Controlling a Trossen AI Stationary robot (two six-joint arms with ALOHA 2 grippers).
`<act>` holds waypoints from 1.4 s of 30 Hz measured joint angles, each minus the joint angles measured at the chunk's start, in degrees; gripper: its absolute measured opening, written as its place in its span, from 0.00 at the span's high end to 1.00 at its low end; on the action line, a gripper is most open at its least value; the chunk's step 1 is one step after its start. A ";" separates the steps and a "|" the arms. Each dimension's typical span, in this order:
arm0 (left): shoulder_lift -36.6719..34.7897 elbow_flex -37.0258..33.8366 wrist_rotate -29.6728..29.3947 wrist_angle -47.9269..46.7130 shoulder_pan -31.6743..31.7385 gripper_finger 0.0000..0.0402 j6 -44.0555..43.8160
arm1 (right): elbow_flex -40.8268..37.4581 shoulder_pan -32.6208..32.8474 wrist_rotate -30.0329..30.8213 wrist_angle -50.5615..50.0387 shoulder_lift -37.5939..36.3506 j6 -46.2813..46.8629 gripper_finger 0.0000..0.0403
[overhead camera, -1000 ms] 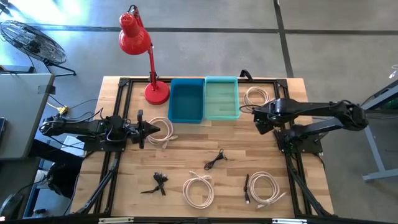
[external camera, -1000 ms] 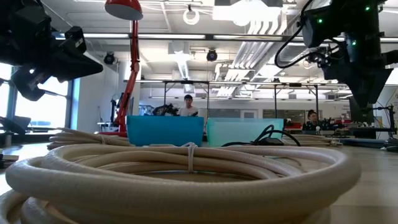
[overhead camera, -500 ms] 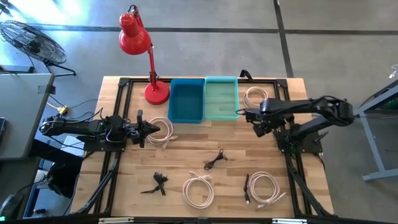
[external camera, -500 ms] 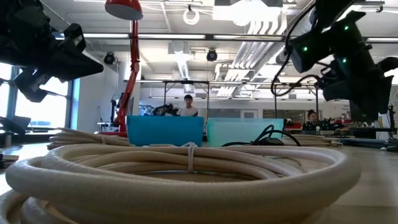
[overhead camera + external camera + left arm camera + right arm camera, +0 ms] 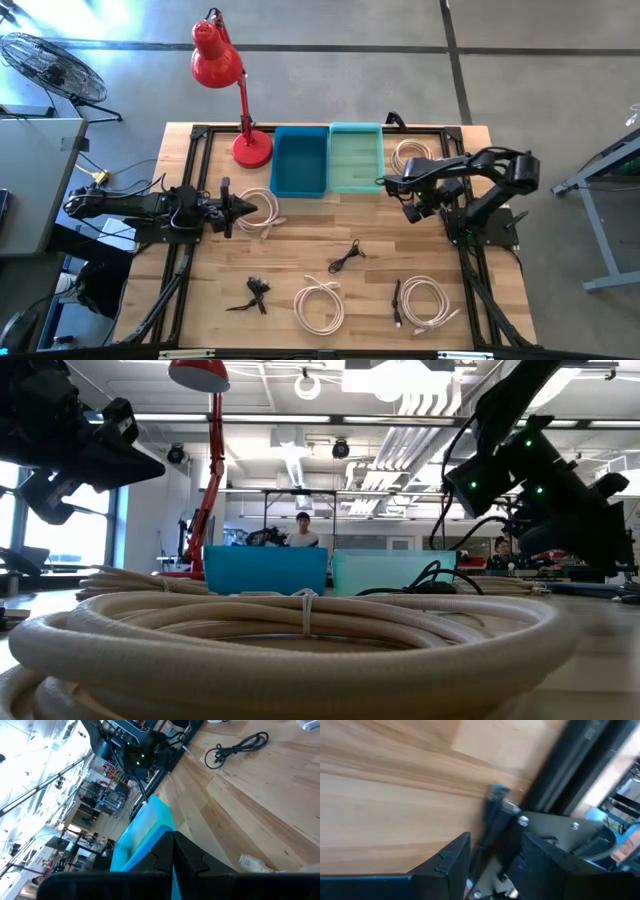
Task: Pick & Place USB Port
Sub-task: Put the black USB cable into the blue bin
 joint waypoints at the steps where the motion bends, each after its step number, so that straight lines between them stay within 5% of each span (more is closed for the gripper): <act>1: 0.00 0.00 0.05 -0.02 0.00 0.99 0.01 | 0.00 -0.06 -0.16 0.87 0.50 -0.58 0.58; 42: -0.02 0.01 2.32 -0.57 0.00 0.99 -0.67 | -7.34 -7.19 -1.09 9.69 2.39 -6.96 0.60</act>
